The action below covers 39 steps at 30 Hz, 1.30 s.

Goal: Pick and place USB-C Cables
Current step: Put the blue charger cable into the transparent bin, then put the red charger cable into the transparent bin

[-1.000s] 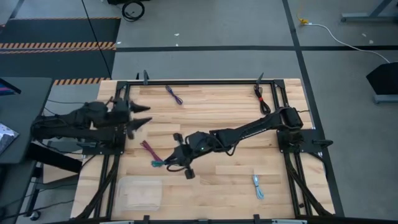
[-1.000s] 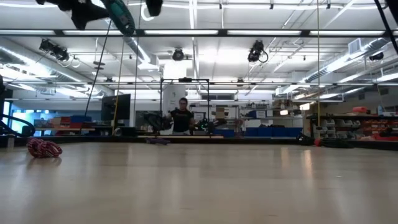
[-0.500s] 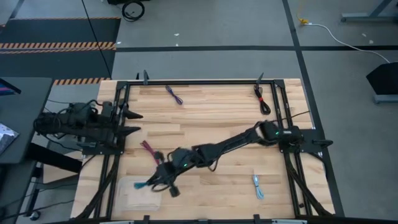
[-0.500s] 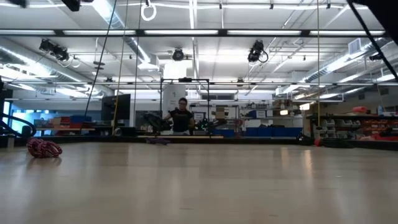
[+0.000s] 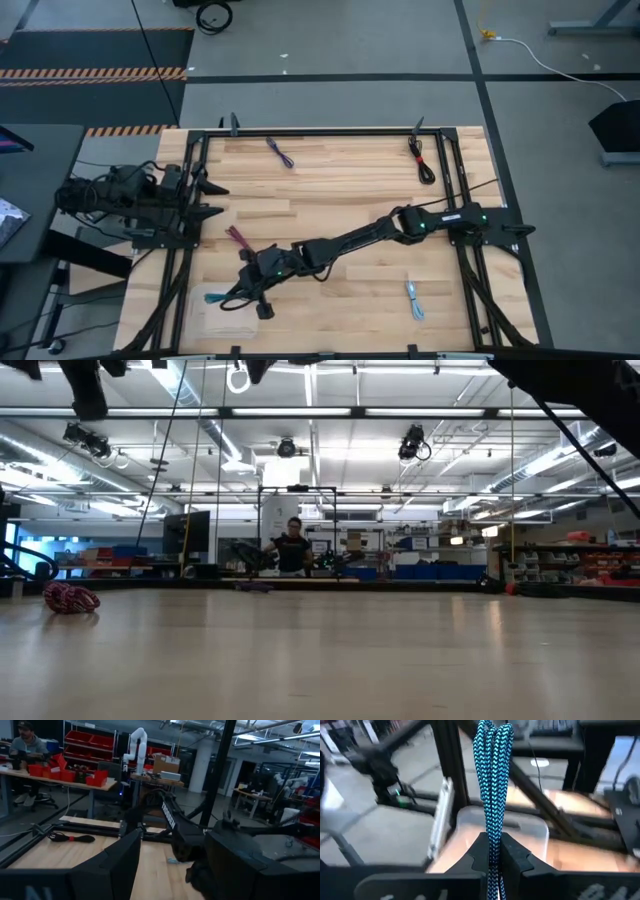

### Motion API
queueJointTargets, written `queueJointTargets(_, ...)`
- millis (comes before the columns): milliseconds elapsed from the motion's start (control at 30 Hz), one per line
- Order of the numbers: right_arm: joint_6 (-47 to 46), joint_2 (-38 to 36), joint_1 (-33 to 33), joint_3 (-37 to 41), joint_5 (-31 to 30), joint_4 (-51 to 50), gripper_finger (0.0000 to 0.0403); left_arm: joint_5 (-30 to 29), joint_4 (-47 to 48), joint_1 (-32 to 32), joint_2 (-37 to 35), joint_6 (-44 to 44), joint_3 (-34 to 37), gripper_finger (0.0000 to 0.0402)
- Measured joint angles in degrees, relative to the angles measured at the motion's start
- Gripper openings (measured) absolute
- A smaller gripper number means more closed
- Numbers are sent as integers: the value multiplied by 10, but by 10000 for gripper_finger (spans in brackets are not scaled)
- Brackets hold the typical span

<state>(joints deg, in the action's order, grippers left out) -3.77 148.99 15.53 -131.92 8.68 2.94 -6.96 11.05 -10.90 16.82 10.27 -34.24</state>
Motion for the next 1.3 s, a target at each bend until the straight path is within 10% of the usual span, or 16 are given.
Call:
queueJointTargets(667, 26, 0, 1, 1, -3, -43, 132, -5, 18, 0, 0, 27, 0, 231)
queueJointTargets(933, 39, -5, -20, 1, -100, -53, 145, -10, 29, 0, 0, 27, 0, 231)
queueJointTargets(1300, 67, -133, -43, 1, -89, -301, 144, -160, 203, 1, 50, 44, 0, 231)
